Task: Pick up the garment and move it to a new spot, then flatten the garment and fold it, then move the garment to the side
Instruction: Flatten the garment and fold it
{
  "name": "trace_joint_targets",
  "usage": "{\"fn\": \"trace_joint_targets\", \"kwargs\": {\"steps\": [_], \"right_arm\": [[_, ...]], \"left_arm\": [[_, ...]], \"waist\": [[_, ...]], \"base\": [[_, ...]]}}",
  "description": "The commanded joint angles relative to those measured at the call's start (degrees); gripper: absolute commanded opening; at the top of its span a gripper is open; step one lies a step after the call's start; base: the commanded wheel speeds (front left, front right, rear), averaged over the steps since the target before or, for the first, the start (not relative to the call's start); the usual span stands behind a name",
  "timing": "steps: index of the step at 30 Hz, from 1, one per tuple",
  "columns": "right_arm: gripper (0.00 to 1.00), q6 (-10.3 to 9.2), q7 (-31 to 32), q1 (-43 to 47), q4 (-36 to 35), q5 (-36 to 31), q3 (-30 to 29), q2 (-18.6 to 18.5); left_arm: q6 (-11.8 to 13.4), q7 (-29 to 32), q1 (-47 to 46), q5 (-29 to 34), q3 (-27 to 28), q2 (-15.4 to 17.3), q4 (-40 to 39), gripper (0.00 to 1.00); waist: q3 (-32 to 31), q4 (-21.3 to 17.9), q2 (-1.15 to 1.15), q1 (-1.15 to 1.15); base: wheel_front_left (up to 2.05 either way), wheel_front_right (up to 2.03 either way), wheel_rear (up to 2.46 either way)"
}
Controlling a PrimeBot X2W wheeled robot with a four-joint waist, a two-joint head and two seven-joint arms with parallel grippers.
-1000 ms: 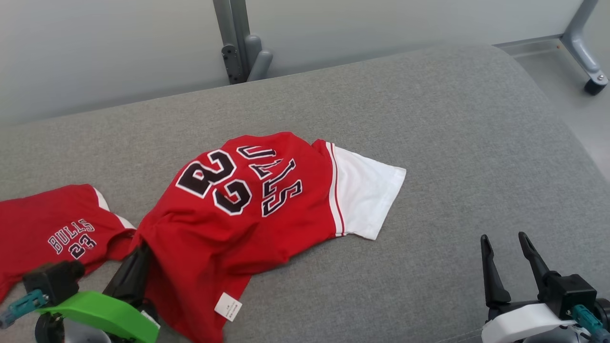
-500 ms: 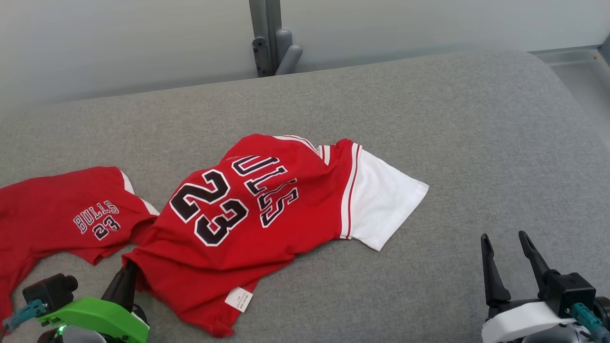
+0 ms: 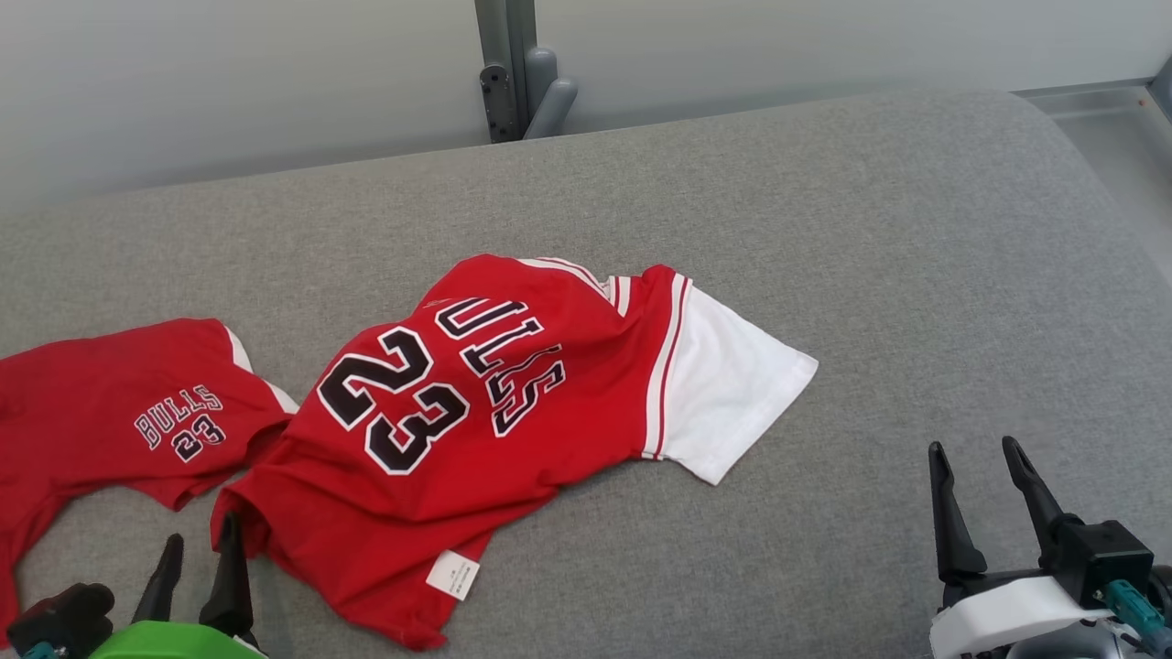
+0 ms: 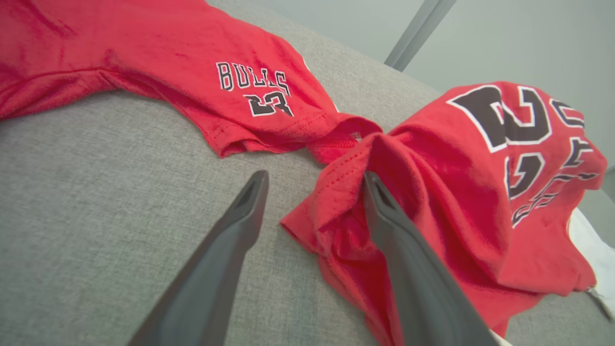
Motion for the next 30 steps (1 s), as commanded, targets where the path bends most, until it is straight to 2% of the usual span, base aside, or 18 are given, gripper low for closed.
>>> {"fn": "trace_joint_targets", "kwargs": {"steps": [1,3,5,8,10,15,20,21,22,25,30], "right_arm": [[1.00,0.00,-0.19,0.77,-0.39,0.06,-0.37,-0.17],[1.00,0.00,-0.19,1.41,-0.65,0.11,-0.88,-0.16],[1.00,0.00,-0.19,1.70,-0.82,0.10,-1.21,-0.17],[1.00,0.00,-0.20,2.14,-1.58,-0.30,-1.72,-0.19],[1.00,0.00,-0.19,2.36,-2.42,-0.61,-1.87,-0.15],[1.00,0.00,-0.19,2.51,-5.06,-1.82,-1.12,-0.14],[1.00,0.00,-0.20,2.11,-6.85,-2.54,-0.61,-0.16],[1.00,0.00,-0.20,2.11,-6.85,-2.54,-0.61,-0.16],[1.00,-0.01,-0.19,2.16,-7.16,-2.82,-0.53,-0.17],[1.00,0.00,-0.19,2.40,-7.18,-3.02,-0.74,-0.17],[1.00,0.00,-0.19,2.63,-7.12,-3.53,-1.07,-0.17]], "left_arm": [[2.00,-0.75,2.01,1.67,1.26,0.75,-2.66,1.00],[4.94,-1.21,4.39,4.04,2.65,0.96,-6.91,1.00],[6.86,-1.52,6.56,6.73,3.38,0.42,-11.36,1.00],[8.46,-1.55,8.87,10.80,4.51,-0.67,-17.60,1.00],[8.68,-1.53,10.65,13.62,5.56,-2.21,-21.03,1.00],[4.98,-1.48,13.49,22.11,6.07,-5.52,-22.89,1.00],[-0.06,-1.48,14.93,27.99,6.66,-8.59,-19.11,1.00],[-0.06,-1.48,14.93,27.99,6.66,-8.59,-19.11,1.00],[-1.64,-1.49,15.19,30.14,7.25,-9.94,-17.35,1.00],[-3.48,-1.50,15.54,32.57,8.52,-11.86,-15.30,1.00],[-5.18,-1.50,15.86,35.14,10.71,-14.45,-13.91,1.00]], "waist": [[-0.29,-0.08,0.28,0.00],[-0.52,0.21,0.28,0.00],[-0.84,0.51,0.28,0.00],[-1.52,0.88,0.28,0.00],[-2.10,1.07,0.28,0.00],[-3.23,1.81,0.28,0.00],[-3.98,2.42,0.28,0.00],[-3.98,2.42,0.28,0.00],[-4.16,2.70,0.28,0.00],[-4.46,3.06,0.28,0.00],[-4.79,3.39,0.28,0.00]], "base": [[0.00,0.00,0.00],[0.00,0.00,0.00],[0.00,0.00,0.00],[0.00,0.00,0.00],[0.00,0.00,0.00],[0.00,0.00,0.00],[0.00,0.00,0.00],[0.00,0.00,0.00],[0.00,0.00,0.00],[0.00,0.00,0.00],[0.00,0.00,0.00]]}}
